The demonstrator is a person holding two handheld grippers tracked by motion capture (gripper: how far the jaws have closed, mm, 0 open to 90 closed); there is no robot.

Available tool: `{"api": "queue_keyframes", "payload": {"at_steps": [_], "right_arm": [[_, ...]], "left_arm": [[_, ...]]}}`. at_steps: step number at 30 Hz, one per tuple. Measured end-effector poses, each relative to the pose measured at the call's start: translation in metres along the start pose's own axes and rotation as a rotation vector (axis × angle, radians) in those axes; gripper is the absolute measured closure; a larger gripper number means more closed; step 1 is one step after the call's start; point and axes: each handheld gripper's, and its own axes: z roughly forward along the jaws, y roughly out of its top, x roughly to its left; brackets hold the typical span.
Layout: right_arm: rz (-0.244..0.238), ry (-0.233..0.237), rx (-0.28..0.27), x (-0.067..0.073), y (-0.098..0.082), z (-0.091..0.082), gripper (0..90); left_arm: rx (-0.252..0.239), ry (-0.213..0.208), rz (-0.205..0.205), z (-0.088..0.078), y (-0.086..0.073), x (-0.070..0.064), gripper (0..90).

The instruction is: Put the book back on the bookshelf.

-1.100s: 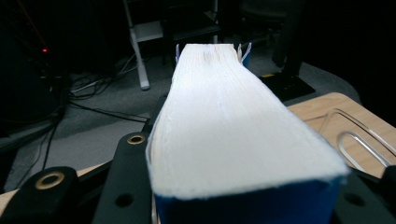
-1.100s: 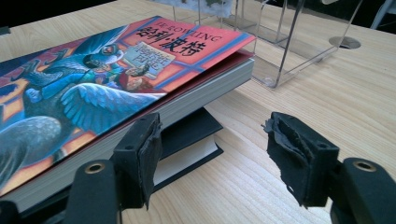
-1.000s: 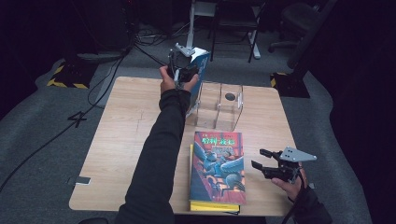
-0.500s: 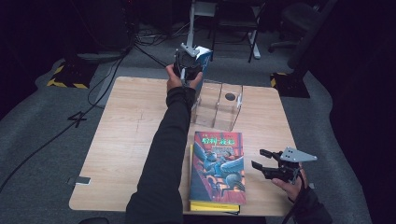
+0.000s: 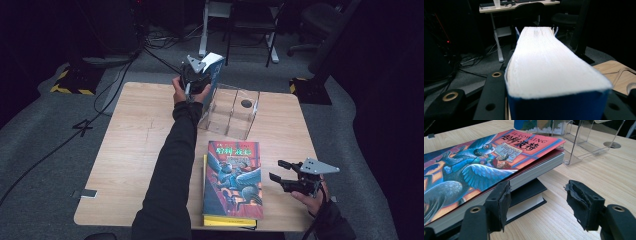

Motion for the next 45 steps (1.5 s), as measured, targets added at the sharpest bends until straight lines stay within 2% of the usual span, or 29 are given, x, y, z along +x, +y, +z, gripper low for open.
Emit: {"api": "queue_keyframes", "payload": {"at_steps": [2, 5, 11, 15, 19, 25, 30, 33, 35, 40, 45], "right_arm": [[0.001, -0.002, 0.002, 0.000, 0.000, 0.000, 36.4], [0.001, -0.003, 0.003, -0.001, -0.001, -0.001, 36.4], [0.001, -0.002, 0.007, 0.000, -0.001, 0.000, 36.4], [-0.005, 0.002, 0.015, 0.001, -0.001, 0.002, 36.4], [-0.007, 0.003, 0.019, 0.001, -0.001, 0.002, 36.4], [-0.009, 0.011, 0.029, 0.002, -0.002, 0.003, 36.4], [-0.014, 0.016, 0.039, 0.003, -0.003, 0.005, 36.4], [-0.012, 0.021, 0.044, 0.003, -0.003, 0.005, 36.3], [-0.011, 0.022, 0.049, 0.003, -0.004, 0.006, 36.2], [-0.014, 0.022, 0.053, 0.003, -0.004, 0.007, 36.2], [-0.014, 0.024, 0.055, 0.004, -0.004, 0.007, 36.2]], "left_arm": [[-0.004, 0.005, -0.003, -0.004, -0.005, 0.004, 59.4], [-0.023, -0.012, -0.029, -0.009, -0.010, 0.010, 59.2], [-0.018, -0.042, -0.006, -0.018, -0.020, 0.013, 58.7], [-0.037, -0.072, -0.044, -0.025, -0.028, 0.023, 58.5], [-0.049, -0.090, -0.037, -0.030, -0.034, 0.026, 57.3], [-0.037, -0.130, -0.018, -0.033, -0.045, 0.025, 55.6], [-0.016, -0.140, -0.009, -0.037, -0.057, 0.024, 45.1], [-0.015, -0.152, -0.015, -0.040, -0.063, 0.025, 44.5], [0.006, -0.177, -0.023, -0.043, -0.070, 0.028, 41.6], [0.024, -0.193, -0.014, -0.047, -0.081, 0.031, 39.3], [0.069, -0.209, -0.007, -0.046, -0.102, 0.033, 38.9]]}}
